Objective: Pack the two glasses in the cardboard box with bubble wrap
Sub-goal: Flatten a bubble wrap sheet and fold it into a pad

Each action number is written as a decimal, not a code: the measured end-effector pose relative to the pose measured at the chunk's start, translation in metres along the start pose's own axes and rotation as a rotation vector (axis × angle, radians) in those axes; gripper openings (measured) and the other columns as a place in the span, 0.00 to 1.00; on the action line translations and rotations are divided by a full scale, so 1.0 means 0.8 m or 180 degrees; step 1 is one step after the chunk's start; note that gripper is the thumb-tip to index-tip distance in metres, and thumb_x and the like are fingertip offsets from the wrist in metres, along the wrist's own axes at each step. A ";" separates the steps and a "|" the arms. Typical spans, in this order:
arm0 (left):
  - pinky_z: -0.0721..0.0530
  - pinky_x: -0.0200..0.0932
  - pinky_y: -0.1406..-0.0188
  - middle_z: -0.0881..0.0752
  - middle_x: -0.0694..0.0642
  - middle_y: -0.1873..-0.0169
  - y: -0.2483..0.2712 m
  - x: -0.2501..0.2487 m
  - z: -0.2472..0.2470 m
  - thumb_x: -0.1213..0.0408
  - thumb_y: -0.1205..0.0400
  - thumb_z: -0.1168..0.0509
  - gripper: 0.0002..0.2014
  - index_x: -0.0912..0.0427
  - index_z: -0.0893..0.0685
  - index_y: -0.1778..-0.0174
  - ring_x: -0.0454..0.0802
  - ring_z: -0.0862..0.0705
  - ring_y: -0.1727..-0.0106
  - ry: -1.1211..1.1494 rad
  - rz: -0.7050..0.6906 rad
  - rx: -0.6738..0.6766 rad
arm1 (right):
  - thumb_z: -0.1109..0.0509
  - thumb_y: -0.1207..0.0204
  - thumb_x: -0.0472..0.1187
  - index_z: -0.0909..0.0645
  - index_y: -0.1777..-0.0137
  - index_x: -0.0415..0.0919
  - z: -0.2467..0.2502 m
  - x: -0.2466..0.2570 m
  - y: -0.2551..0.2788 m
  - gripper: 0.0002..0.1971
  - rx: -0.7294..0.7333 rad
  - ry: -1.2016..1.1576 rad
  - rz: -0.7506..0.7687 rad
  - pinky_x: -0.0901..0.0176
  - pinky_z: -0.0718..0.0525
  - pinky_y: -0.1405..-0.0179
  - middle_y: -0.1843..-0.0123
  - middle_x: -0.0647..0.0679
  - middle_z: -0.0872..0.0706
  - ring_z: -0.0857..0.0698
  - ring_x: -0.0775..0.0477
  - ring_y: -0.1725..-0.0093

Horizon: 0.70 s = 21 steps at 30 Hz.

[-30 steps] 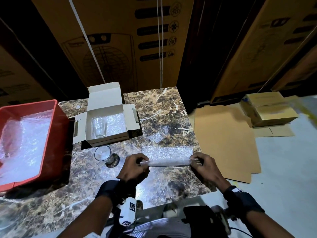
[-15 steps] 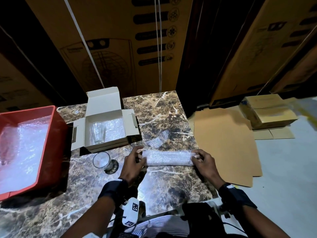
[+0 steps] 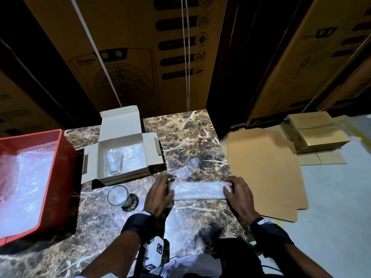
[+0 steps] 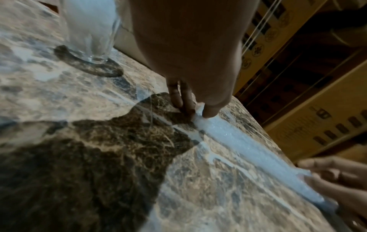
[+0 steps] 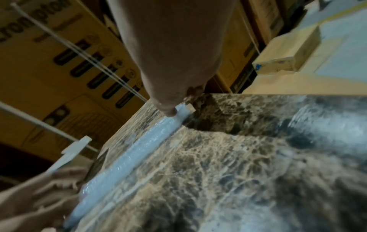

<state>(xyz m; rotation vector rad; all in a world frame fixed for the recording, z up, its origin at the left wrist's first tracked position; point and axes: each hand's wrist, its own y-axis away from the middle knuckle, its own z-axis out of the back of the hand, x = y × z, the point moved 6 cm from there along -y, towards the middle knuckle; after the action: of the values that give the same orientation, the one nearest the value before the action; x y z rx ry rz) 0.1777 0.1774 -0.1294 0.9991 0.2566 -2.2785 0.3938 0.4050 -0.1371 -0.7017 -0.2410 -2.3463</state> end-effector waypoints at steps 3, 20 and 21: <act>0.20 0.47 0.61 0.26 0.51 0.37 -0.007 -0.005 -0.003 0.65 0.20 0.27 0.22 0.46 0.23 0.32 0.53 0.20 0.53 -0.0910 -0.0359 -0.0064 | 0.25 0.23 0.35 0.23 0.32 0.51 -0.004 0.019 -0.002 0.22 0.0071 0.0747 0.0483 0.58 0.23 0.54 0.41 0.51 0.22 0.25 0.52 0.46; 0.16 0.47 0.58 0.16 0.52 0.45 -0.006 -0.035 -0.045 0.61 0.26 0.25 0.16 0.51 0.12 0.42 0.56 0.16 0.51 -0.1845 -0.1700 0.0504 | 0.52 0.09 0.52 0.48 0.09 0.44 -0.099 0.099 0.055 0.30 0.1335 0.1044 0.1833 0.40 0.56 0.10 0.08 0.46 0.48 0.50 0.43 0.09; 0.14 0.47 0.57 0.15 0.54 0.42 -0.002 -0.036 -0.044 0.63 0.28 0.22 0.19 0.52 0.12 0.41 0.58 0.15 0.48 -0.1784 -0.1637 0.0462 | 0.54 0.09 0.55 0.50 0.08 0.47 -0.099 0.092 0.056 0.31 0.1315 0.1127 0.1763 0.36 0.58 0.11 0.08 0.47 0.50 0.52 0.43 0.09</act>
<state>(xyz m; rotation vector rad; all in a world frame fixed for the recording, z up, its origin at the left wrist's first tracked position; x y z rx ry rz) 0.2123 0.2067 -0.1335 0.3378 0.1140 -2.9713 0.3431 0.3030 -0.1644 -0.1180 -0.3132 -1.7681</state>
